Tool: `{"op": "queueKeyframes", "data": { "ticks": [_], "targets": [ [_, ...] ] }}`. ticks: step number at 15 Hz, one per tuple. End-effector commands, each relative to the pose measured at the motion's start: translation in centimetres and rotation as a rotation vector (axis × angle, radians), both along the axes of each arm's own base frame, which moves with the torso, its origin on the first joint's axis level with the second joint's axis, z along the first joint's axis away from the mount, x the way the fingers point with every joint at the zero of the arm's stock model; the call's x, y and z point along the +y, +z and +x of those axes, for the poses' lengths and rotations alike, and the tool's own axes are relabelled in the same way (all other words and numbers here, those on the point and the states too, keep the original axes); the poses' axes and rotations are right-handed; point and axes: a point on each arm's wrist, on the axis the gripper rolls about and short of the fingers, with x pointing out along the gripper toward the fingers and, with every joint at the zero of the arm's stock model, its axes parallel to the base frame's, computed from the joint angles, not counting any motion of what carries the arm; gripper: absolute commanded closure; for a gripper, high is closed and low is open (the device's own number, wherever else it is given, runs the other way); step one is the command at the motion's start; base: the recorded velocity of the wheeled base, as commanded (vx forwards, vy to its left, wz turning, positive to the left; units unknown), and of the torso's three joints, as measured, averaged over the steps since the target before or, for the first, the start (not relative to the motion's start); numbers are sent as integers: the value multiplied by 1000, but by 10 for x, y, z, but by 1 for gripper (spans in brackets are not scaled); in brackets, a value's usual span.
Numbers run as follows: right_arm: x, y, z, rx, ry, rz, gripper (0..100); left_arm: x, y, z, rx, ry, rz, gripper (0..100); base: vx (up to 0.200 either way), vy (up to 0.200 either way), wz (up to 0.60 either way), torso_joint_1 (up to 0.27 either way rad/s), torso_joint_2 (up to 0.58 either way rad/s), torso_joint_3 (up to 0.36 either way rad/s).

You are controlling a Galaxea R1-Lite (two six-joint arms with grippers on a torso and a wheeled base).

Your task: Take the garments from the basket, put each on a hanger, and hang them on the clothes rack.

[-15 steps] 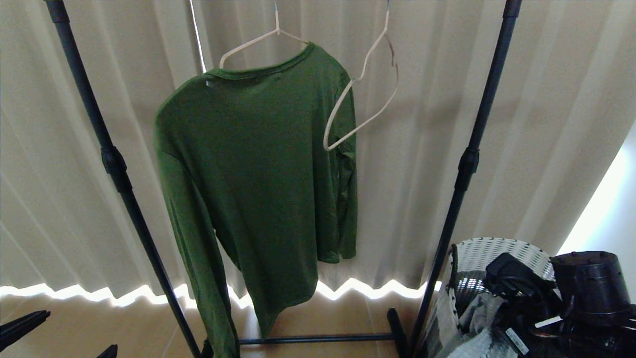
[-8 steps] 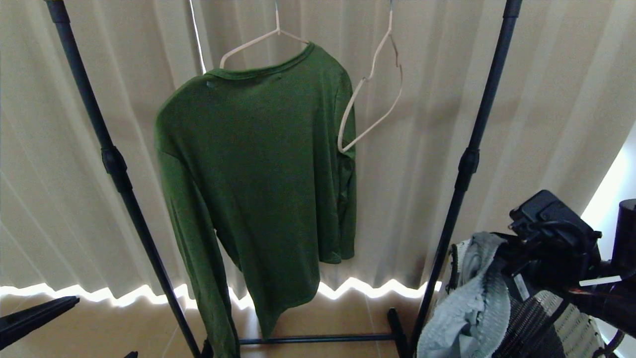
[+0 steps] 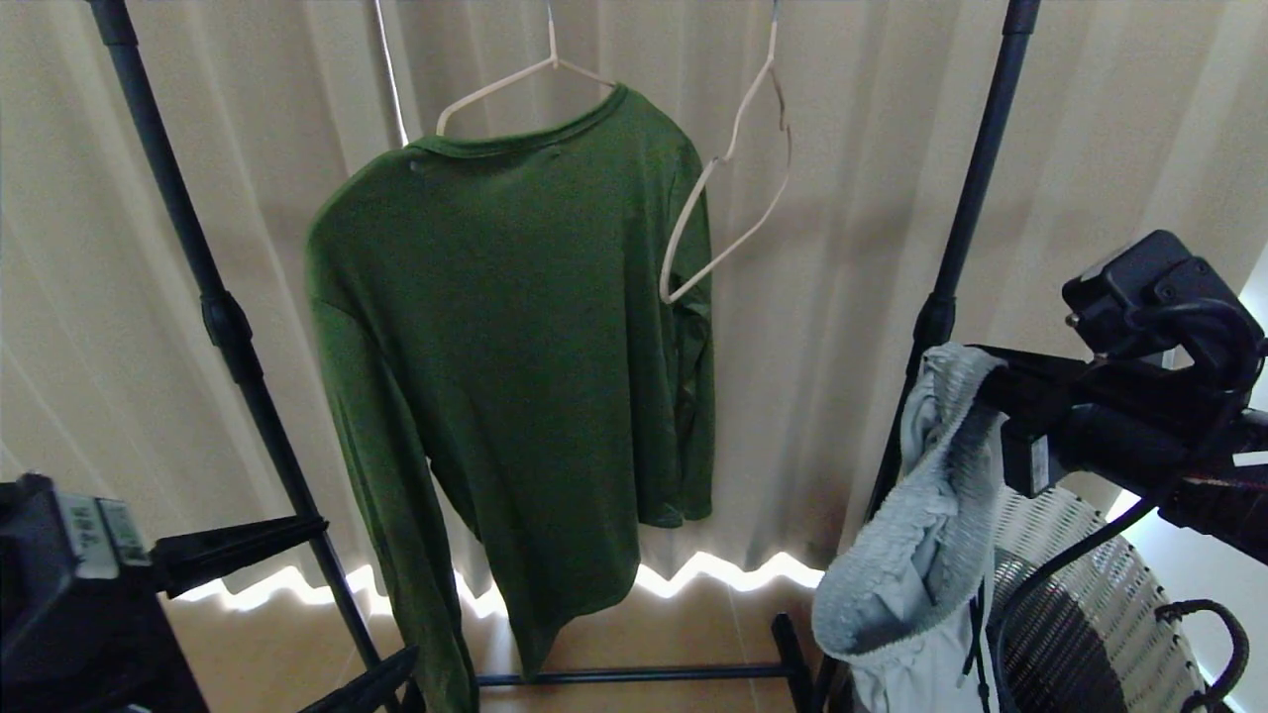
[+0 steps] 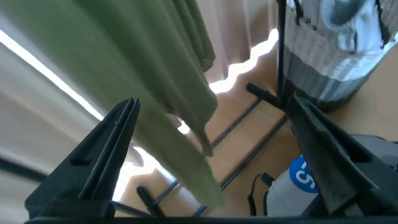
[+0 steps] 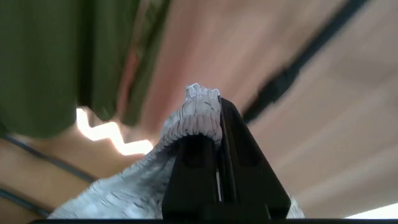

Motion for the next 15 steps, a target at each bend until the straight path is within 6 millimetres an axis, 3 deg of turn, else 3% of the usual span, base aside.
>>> {"op": "queueKeyframes", "data": {
  "ticks": [1,6,11,15],
  "targets": [
    [17,17,-5,-51,82,29,100,-28,-16,29,92,-55,47,0,0,0,0,0,0,0],
    [37,35,-18,-98,235,79,100,-81,-13,19,235,-233,-106,0,0,0,0,0,0,0],
    [59,54,-36,-127,454,164,100,-113,-24,36,349,-210,-177,0,0,0,0,0,0,0],
    [64,57,-43,-122,534,187,100,-135,-28,41,389,-219,-228,0,0,0,0,0,0,0]
  ]
}}
